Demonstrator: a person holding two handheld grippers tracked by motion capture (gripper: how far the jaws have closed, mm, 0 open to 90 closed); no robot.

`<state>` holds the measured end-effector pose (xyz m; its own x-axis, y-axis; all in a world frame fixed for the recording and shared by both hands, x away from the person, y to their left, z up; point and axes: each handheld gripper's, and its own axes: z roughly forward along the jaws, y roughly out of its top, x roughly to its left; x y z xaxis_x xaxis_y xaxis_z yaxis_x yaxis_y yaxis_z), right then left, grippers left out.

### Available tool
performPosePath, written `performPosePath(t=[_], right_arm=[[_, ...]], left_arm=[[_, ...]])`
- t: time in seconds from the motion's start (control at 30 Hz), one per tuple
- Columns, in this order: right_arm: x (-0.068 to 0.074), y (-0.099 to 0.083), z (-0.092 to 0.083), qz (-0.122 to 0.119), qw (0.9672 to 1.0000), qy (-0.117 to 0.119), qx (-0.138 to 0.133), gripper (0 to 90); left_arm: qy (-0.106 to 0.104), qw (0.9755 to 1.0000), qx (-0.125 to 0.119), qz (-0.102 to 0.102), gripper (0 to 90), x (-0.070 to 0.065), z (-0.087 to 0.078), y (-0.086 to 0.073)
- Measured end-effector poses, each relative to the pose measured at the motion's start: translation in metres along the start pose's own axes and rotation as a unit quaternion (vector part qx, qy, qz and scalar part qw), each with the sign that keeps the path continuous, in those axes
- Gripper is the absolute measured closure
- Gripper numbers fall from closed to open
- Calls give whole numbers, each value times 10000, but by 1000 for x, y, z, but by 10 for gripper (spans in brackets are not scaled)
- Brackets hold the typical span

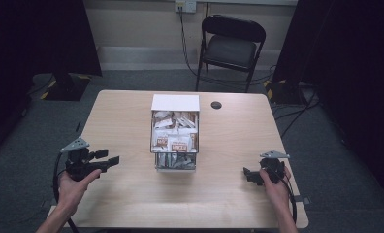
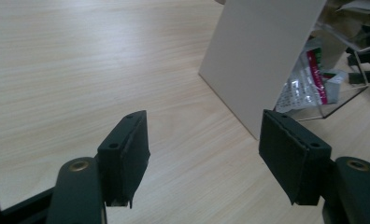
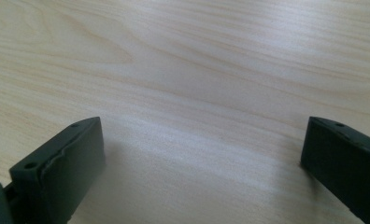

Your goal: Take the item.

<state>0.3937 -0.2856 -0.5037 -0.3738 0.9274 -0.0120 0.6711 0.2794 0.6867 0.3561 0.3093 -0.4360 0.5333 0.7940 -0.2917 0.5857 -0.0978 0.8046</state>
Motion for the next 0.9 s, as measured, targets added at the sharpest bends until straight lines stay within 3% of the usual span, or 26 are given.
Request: performPosePath(t=[0.13, 0.27, 0.47, 0.67, 0.73, 0.83, 0.9], right_arm=[[0, 0, 0, 1, 10000, -1, 0, 0], [0, 0, 0, 2, 10000, 0, 0, 0], [0, 0, 0, -2, 10000, 0, -2, 0], [0, 0, 0, 0, 10000, -2, -2, 0], [0, 0, 0, 5, 10000, -3, 0, 0], [0, 0, 0, 2, 10000, -2, -1, 0], [0, 0, 0, 3, 10000, -4, 0, 0]], left_arm=[[52, 9999, -24, 98, 339, -3, -4, 6], [-177, 9995, -168, 187, 316, -5, -13, 18], [-263, 9990, -282, 221, 276, -6, -25, 31], [-439, 9979, -456, 127, 316, -7, -34, 46], [-491, 9970, -564, 191, 375, -8, -37, 52], [-536, 9962, -643, 257, 360, -11, -41, 63], [-638, 9948, -713, 346, 402, -13, -44, 71]])
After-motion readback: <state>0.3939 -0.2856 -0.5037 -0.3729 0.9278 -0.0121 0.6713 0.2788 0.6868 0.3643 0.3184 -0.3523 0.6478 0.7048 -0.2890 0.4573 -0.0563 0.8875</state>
